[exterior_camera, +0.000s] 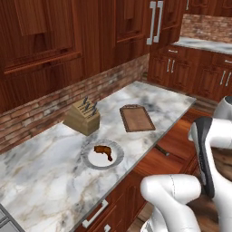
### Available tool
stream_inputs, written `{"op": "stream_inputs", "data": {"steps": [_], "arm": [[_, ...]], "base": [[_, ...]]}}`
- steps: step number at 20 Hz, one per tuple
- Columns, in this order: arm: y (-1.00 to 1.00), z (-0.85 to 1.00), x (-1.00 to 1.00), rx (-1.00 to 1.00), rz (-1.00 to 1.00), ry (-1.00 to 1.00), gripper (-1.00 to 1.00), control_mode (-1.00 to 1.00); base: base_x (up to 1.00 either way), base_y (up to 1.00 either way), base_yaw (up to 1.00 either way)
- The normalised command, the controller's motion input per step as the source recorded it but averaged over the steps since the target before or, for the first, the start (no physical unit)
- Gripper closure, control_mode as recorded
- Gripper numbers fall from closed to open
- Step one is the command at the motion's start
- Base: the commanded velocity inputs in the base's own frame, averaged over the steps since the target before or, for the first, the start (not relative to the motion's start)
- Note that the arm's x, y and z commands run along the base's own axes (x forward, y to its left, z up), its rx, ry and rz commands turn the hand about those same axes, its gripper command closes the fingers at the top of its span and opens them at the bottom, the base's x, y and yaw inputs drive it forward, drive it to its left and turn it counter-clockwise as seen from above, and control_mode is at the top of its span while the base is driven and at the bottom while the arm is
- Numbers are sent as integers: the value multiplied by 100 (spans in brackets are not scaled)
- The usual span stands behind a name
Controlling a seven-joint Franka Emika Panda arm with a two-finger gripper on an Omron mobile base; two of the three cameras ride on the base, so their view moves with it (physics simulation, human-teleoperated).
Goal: Pick up the knife from the drawer and place it on the cutting board. Then place the meat from the plate to the cutting board.
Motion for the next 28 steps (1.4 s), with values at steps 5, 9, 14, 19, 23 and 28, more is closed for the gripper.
{"op": "stream_inputs", "data": {"steps": [5, 9, 14, 19, 23, 28], "arm": [[-34, -32, -1, 0, -9, 6, -100, -100], [-14, -24, 0, 0, -10, 7, -100, -100], [-18, -19, 7, 1, -3, 3, -100, -100], [-1, -17, 13, 3, 0, 1, -100, -100], [0, -20, 18, 4, 0, 0, -100, -100], [0, -35, 21, 2, 0, 1, -100, -100]], "base": [[0, 0, 0], [0, 0, 0], [0, 0, 0], [0, 0, 0], [0, 0, 0], [0, 0, 0]]}}
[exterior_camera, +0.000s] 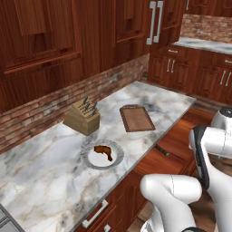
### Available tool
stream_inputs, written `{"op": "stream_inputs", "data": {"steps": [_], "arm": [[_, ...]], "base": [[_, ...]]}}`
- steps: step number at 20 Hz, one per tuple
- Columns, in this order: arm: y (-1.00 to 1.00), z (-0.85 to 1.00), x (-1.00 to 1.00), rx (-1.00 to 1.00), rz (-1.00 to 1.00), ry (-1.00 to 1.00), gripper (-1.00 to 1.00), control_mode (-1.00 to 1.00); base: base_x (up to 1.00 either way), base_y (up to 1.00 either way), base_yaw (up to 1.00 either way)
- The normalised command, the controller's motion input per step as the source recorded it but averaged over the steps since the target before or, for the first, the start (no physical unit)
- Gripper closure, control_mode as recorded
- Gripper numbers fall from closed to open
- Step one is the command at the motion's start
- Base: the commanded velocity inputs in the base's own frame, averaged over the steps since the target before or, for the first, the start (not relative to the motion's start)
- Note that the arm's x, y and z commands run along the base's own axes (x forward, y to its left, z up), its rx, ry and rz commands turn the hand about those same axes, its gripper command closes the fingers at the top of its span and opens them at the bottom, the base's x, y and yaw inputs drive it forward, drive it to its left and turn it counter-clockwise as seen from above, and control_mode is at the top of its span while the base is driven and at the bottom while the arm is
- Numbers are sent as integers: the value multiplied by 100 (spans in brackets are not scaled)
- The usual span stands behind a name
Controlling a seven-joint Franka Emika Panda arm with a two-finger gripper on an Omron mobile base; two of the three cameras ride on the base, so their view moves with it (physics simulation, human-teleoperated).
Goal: Pick up the knife from the drawer and place it on the cutting board. Then place the meat from the plate to the cutting board.
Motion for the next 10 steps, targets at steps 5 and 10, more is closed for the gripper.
{"op": "stream_inputs", "data": {"steps": [5, 10], "arm": [[0, -30, 26, 0, 0, 3, -100, -100], [0, -19, 29, 0, 0, 3, -100, -100]], "base": [[0, 0, 0], [0, 0, 0]]}}
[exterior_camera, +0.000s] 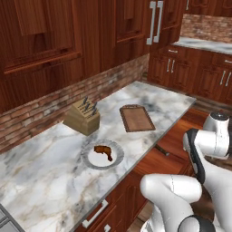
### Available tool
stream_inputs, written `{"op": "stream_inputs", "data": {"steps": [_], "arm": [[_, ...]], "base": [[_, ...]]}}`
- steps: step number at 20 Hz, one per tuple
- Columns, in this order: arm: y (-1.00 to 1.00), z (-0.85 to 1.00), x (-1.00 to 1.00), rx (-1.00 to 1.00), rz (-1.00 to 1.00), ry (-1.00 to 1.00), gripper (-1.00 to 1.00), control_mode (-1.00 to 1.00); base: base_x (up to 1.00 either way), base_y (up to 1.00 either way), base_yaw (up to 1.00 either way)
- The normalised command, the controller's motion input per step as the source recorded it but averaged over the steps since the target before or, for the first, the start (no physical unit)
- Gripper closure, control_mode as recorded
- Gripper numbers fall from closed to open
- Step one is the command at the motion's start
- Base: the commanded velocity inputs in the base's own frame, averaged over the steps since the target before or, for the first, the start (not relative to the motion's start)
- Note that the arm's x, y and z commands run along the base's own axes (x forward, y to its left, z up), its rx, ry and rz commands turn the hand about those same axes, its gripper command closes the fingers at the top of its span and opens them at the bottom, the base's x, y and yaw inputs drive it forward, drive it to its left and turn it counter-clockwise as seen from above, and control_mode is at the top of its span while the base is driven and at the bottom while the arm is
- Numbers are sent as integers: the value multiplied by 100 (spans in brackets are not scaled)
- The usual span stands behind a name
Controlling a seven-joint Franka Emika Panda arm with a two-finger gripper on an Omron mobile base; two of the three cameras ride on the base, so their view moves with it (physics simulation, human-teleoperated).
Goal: Pick up the knife from the drawer and place it on the cutting board. Then place the meat from the plate to the cutting board.
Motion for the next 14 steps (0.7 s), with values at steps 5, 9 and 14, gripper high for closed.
{"op": "stream_inputs", "data": {"steps": [5, 9, 14], "arm": [[0, -23, 22, 0, 0, 1, -100, -100], [-1, -41, 17, 0, 0, 0, -100, -100], [-3, -40, 15, 1, 0, 0, -100, -100]], "base": [[0, 0, 0], [0, 0, 0], [0, 0, 0]]}}
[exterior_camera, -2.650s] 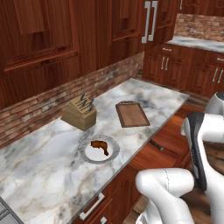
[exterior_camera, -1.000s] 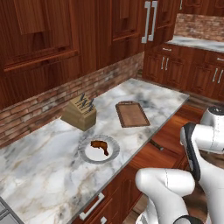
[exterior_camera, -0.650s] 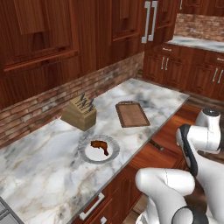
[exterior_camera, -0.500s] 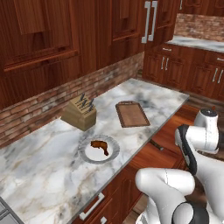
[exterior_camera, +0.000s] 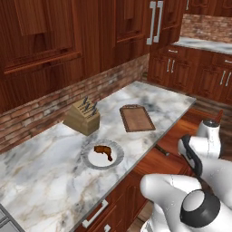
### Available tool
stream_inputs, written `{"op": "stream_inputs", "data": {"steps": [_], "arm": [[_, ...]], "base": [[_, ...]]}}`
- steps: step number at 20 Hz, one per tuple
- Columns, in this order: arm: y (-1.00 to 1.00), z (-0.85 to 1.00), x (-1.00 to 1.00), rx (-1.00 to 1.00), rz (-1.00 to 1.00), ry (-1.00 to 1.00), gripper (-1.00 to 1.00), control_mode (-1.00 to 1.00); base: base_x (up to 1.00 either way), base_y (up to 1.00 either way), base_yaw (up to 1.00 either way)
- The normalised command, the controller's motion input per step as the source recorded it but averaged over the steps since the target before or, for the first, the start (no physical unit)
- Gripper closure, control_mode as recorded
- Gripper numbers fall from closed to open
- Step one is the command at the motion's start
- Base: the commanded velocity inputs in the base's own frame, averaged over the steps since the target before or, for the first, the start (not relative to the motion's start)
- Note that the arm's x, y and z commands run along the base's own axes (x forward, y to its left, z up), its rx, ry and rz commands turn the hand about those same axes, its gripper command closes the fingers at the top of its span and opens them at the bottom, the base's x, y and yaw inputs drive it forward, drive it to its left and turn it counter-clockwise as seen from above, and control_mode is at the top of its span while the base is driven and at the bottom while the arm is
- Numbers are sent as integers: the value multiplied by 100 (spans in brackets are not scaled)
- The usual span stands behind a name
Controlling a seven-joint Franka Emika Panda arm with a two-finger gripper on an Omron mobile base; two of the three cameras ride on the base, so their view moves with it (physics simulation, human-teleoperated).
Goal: Pick up the knife from the drawer and place it on the cutting board. Then place the meat from the plate to the cutting board.
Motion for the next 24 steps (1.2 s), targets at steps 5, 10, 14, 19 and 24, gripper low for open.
{"op": "stream_inputs", "data": {"steps": [5, 10, 14, 19, 24], "arm": [[0, -31, 21, 0, 0, 0, -100, -100], [0, -17, 13, 0, 0, 0, -100, -100], [0, -20, 15, 0, 0, 0, -100, -100], [0, -25, 17, 0, 0, 0, -100, -100], [-2, -27, 21, 0, 0, 0, -100, -100]], "base": [[0, 0, 0], [0, 0, 0], [0, 0, 0], [0, 0, 0], [0, 0, 0]]}}
